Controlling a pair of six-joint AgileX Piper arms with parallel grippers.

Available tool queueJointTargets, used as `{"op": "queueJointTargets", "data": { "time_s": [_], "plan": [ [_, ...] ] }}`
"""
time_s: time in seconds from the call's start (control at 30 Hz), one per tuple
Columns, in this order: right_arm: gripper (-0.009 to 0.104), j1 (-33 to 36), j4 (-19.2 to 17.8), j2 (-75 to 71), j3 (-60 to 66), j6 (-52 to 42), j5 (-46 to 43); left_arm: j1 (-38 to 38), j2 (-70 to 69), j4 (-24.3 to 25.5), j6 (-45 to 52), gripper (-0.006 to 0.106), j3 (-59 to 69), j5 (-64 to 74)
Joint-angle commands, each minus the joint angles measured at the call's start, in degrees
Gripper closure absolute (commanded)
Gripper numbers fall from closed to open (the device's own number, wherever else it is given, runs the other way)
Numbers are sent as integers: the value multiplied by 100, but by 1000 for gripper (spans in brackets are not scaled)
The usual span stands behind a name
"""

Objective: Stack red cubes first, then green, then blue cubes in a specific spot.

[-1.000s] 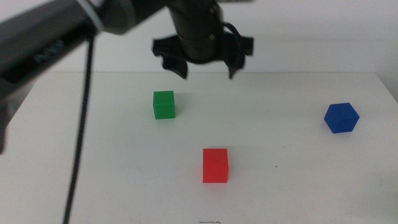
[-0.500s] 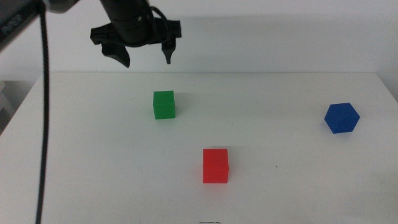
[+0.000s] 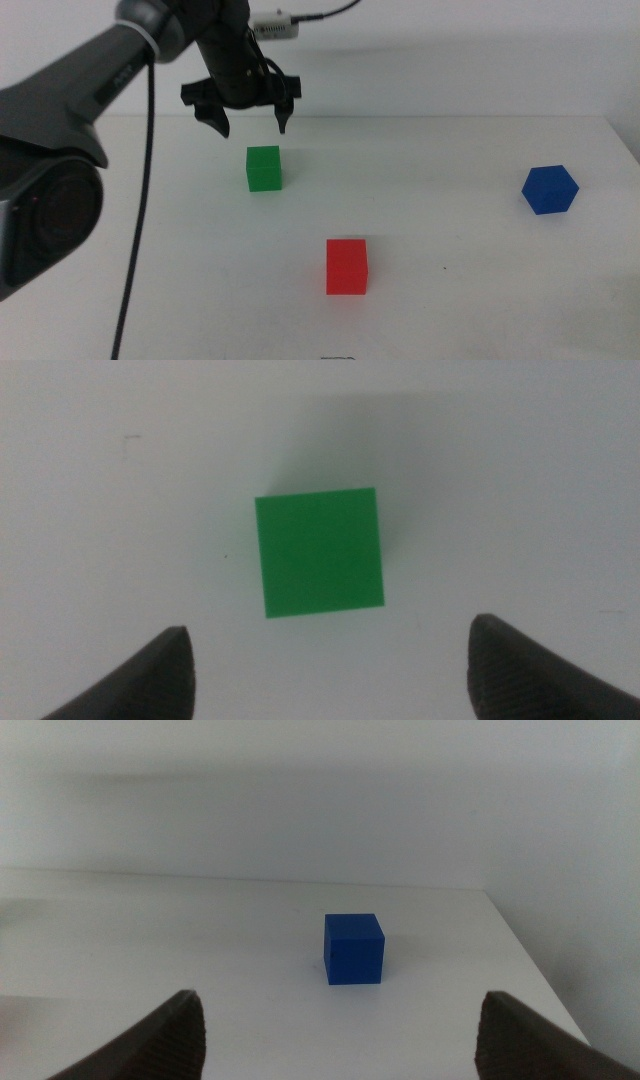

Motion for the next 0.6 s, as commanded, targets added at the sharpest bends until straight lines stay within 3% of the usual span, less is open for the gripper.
{"op": "queueJointTargets", "data": {
  "time_s": [0.0, 0.57],
  "plan": [
    [3, -5, -68, -88, -60, -33, -428, 15, -214, -64, -7, 7, -223, 161],
    [3, -5, -68, -88, -60, -33, -428, 15, 478, 0, -208, 7, -222, -716]
  ]
}}
